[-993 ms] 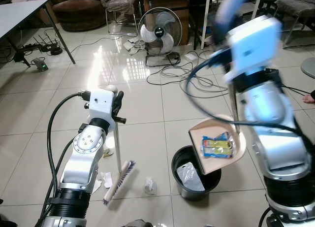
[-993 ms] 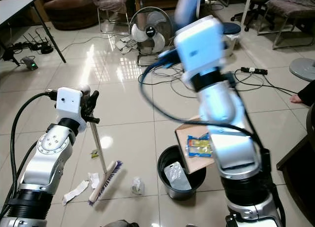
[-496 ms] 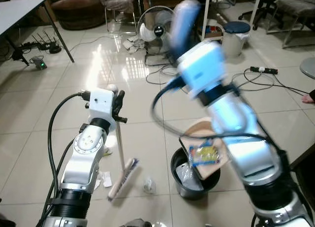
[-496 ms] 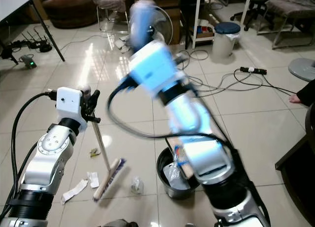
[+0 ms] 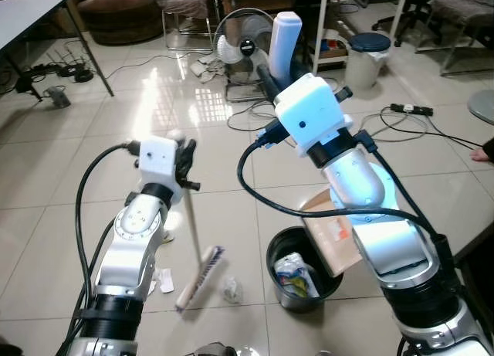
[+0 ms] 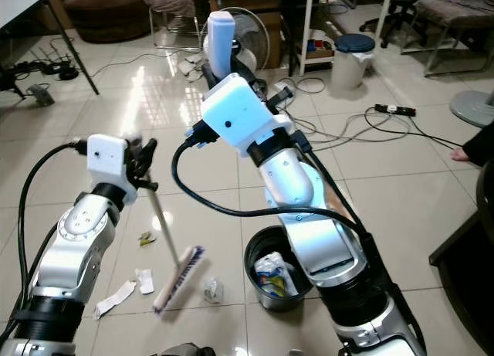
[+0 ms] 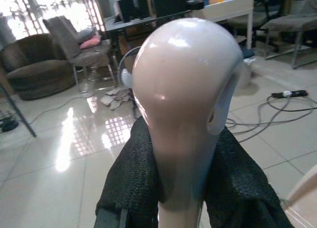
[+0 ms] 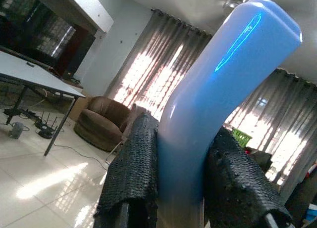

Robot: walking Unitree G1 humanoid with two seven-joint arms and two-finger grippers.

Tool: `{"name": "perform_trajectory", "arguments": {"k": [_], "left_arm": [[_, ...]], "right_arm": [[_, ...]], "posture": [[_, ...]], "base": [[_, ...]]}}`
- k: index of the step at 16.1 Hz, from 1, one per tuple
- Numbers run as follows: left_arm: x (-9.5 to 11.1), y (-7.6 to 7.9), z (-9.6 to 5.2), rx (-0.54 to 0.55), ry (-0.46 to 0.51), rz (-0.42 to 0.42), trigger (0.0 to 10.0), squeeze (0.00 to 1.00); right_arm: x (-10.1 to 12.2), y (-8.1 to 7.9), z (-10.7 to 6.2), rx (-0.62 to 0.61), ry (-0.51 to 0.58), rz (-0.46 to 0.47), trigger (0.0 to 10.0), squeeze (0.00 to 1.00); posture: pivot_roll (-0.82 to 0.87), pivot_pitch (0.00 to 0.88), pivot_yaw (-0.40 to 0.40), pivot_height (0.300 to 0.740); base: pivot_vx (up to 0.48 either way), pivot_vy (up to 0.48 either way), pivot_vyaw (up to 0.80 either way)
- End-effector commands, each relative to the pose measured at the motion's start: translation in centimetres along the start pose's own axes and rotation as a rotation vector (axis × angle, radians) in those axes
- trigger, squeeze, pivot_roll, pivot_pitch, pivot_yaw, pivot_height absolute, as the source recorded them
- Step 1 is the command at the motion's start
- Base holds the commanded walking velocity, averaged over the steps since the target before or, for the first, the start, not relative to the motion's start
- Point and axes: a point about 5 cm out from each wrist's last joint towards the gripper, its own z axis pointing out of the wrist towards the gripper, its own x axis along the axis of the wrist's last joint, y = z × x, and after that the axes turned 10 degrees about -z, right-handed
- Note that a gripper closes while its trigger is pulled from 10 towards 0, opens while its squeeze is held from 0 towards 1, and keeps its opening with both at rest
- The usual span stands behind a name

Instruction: Sweep floor

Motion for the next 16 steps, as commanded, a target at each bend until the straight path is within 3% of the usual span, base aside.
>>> {"name": "perform_trajectory", "arguments": {"k": [1,3,5,7,10,16], "left_arm": [[1.2,0.1,0.2,-0.024,0.032,0.011,10.0,0.0],[1.7,0.4,0.6,-0.044,0.045,0.061,10.0,0.0],[2.7,0.9,1.0,-0.062,0.068,0.042,10.0,0.0],[3.5,1.1,1.2,-0.073,0.086,0.039,10.0,0.0],[4.0,1.0,1.3,-0.074,0.111,0.045,10.0,0.0],[3.7,1.4,0.9,-0.096,0.089,0.024,10.0,0.0]], "right_arm": [[0.9,2.4,0.5,-0.107,0.018,0.009,10.0,0.0],[0.9,5.2,0.5,-0.289,-0.011,0.164,10.0,0.0],[1.3,8.1,0.5,-0.436,0.012,0.283,10.0,0.0],[1.3,9.7,0.7,-0.496,0.01,0.289,10.0,0.0],[1.6,10.7,0.8,-0.526,0.01,0.248,10.0,0.0],[-0.6,9.3,-1.7,-0.532,-0.104,0.432,10.0,0.0]], "posture": [[-0.07,0.045,0.099,0.74],[-0.07,0.052,0.1,0.74],[-0.06,0.059,0.086,0.74],[-0.06,0.056,0.079,0.74],[-0.07,0.053,0.071,0.74],[-0.06,0.037,0.063,0.74]], "base": [[0.0,0.0,0.0],[0.0,0.0,0.0],[0.0,0.0,0.0],[0.0,0.0,0.0],[0.0,0.0,0.0],[0.0,0.0,0.0]]}}
